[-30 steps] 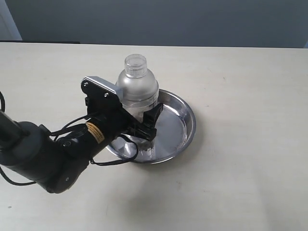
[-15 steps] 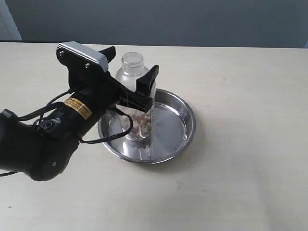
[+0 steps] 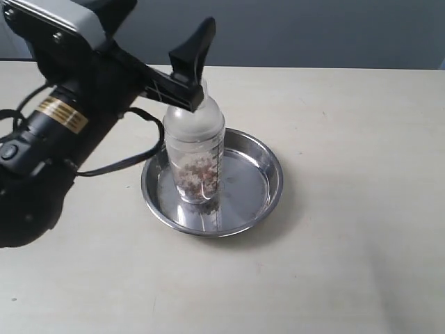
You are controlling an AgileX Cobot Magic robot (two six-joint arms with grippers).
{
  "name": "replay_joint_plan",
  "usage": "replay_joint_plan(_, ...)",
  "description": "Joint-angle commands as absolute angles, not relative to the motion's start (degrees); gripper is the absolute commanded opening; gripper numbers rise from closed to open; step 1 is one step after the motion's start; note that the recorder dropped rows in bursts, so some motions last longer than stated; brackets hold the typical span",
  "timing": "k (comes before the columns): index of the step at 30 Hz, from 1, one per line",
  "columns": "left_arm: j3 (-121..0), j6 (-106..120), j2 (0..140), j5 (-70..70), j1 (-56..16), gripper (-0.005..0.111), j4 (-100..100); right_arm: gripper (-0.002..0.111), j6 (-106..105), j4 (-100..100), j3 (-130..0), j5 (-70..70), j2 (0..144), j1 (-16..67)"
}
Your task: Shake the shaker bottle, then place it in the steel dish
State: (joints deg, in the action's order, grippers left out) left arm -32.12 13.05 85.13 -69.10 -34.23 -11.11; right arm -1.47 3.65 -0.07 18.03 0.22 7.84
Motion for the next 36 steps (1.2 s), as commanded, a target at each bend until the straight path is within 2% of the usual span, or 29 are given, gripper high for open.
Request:
replay_joint_plan(1,-31.99,18.53,77.14,-60.71,-34.18,0.091,-13.68,-0.001,-1.49,3.64,0.0,17.49,0.0,8.06)
replay_joint_plan(5,-31.99,22.44,71.13,-47.85,-34.18,0.089,-20.8,-0.001,-1.49,3.64,0.0,17.49,0.0,8.06)
replay_joint_plan(8,-31.99,25.26,66.55,-39.31,-34.18,0.074,-27.55,-0.001,-1.49,3.64,0.0,17.49,0.0,8.06)
replay_joint_plan(11,-31.99,28.9,61.85,-31.87,-34.18,0.049,-32.45,-0.001,-1.49,3.64,0.0,17.49,0.0,8.06)
replay_joint_plan(15,-31.99,35.64,56.9,-23.45,-34.18,0.006,-34.0,-0.001,-1.49,3.64,0.0,17.49,0.0,8.06)
replay_joint_plan(16,-31.99,37.5,55.76,-21.69,-34.18,0.0,-34.0,-0.001,-1.49,3.64,0.0,17.49,0.0,8.06)
replay_joint_plan(21,-31.68,41.27,51.1,-18.61,-34.18,0.0,-40.19,-0.001,-1.49,3.64,0.0,17.49,0.0,8.06)
replay_joint_plan(36,-22.28,37.92,37.27,-16.47,-34.29,0.0,-40.01,-0.001,-1.49,3.64,0.0,17.49,0.0,8.06)
